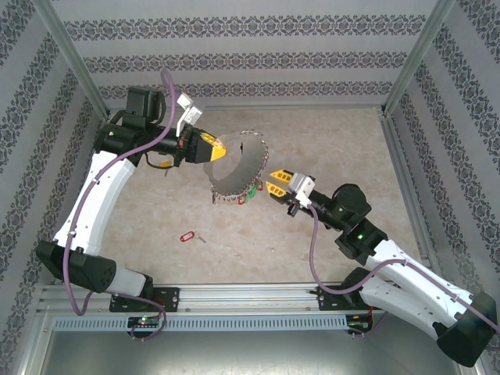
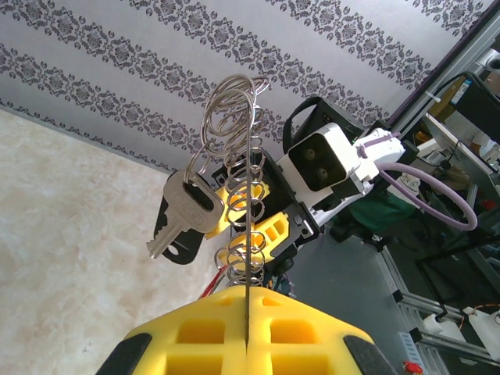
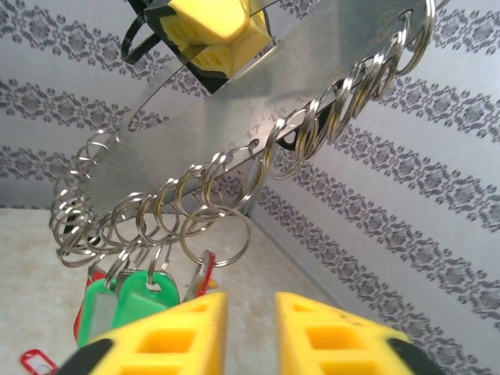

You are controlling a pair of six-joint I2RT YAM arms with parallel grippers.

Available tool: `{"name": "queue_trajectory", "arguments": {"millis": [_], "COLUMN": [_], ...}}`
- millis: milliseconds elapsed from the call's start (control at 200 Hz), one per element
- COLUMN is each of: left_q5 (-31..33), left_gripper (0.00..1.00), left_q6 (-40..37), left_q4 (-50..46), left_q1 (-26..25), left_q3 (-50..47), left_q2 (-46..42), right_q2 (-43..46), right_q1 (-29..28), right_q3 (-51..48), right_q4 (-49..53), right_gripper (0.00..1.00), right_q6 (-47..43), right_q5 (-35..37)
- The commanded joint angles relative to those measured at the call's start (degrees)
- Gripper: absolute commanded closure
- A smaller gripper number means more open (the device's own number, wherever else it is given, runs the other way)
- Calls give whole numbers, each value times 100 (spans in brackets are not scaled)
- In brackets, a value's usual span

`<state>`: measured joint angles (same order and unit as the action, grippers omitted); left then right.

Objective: Put the keys on the keyring

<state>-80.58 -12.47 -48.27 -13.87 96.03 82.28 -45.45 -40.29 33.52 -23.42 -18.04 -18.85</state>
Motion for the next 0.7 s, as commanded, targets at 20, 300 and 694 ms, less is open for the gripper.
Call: {"name": "queue_trajectory", "arguments": {"millis": [20, 300, 694], "left_q5": [-214, -134, -125], "left_gripper": [100, 100, 100], "left_q6": [-194, -255, -272], "left_q4": [-94, -139, -138], "left_q1": [-44, -41, -41], "left_q3": [198, 184, 120], "left_q2": [-81, -90, -133], "right_q2": [-164, -184, -529], "right_q1": [-128, -364, -434], "right_q3": [248, 233, 510], "right_q4": [-180, -304, -514], "right_gripper": [87, 81, 87], "right_q6": [91, -18, -7], "right_q5": [-332, -335, -139]}}
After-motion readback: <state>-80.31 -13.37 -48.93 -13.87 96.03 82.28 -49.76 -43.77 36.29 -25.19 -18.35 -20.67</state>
